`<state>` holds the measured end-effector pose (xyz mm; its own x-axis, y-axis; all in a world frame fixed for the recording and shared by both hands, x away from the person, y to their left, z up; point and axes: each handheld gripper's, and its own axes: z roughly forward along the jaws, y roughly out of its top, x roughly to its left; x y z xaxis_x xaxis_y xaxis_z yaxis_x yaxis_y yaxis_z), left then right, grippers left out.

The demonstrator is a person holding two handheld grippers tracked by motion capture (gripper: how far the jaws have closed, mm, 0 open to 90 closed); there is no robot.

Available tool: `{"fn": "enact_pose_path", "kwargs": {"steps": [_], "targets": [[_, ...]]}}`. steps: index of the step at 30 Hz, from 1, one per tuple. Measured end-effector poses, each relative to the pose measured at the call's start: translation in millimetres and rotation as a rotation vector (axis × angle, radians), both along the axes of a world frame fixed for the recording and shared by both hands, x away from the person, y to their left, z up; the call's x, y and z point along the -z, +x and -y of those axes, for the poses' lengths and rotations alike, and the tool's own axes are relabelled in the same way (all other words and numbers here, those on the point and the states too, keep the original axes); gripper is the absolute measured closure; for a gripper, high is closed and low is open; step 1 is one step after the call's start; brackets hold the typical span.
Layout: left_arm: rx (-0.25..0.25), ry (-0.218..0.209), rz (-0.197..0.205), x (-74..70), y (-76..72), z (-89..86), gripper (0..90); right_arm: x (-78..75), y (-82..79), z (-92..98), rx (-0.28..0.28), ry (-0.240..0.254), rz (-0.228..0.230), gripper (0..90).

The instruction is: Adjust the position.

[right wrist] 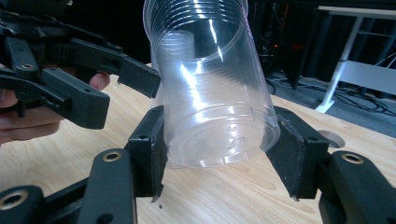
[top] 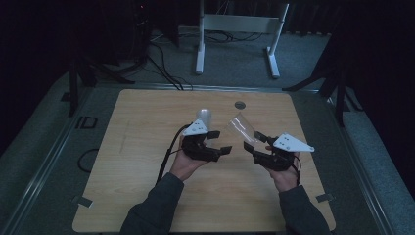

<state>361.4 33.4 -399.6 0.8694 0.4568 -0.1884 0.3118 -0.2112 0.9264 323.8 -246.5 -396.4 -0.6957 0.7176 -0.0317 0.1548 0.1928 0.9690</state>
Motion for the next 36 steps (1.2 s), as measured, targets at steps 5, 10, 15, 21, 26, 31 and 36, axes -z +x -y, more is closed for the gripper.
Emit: {"fn": "enact_pose_path", "kwargs": {"steps": [5, 10, 15, 21, 26, 31, 36], "targets": [[0.001, 0.001, -0.001, -0.8, 0.3, 0.9, 23.7, 0.0, -0.9, -1.4, 0.029, -0.016, 0.012, 42.0], [-0.005, -0.002, -0.003, -1.8, 0.7, 1.8, 23.9, 0.3, -2.8, -2.7, 0.060, -0.029, 0.028, 42.1], [-0.014, 0.005, -0.006, -2.5, 1.7, 2.6, 24.0, 2.1, -4.1, -4.5, 0.087, -0.047, 0.044, 42.0], [-0.027, 0.001, -0.011, -3.5, 2.5, 3.9, 24.1, 4.5, -6.0, -6.1, 0.128, -0.060, 0.055, 42.0], [-0.046, 0.008, -0.017, -4.7, 3.7, 6.2, 25.7, 7.4, -7.1, -7.8, 0.159, -0.064, 0.059, 42.1], [-0.066, -0.003, -0.031, -6.3, 4.6, 9.3, 25.8, 10.2, -8.3, -10.3, 0.192, -0.060, 0.067, 42.0], [-0.084, -0.022, -0.047, -7.7, 5.6, 12.0, 25.8, 11.4, -9.7, -12.6, 0.228, -0.071, 0.090, 42.1]]}}
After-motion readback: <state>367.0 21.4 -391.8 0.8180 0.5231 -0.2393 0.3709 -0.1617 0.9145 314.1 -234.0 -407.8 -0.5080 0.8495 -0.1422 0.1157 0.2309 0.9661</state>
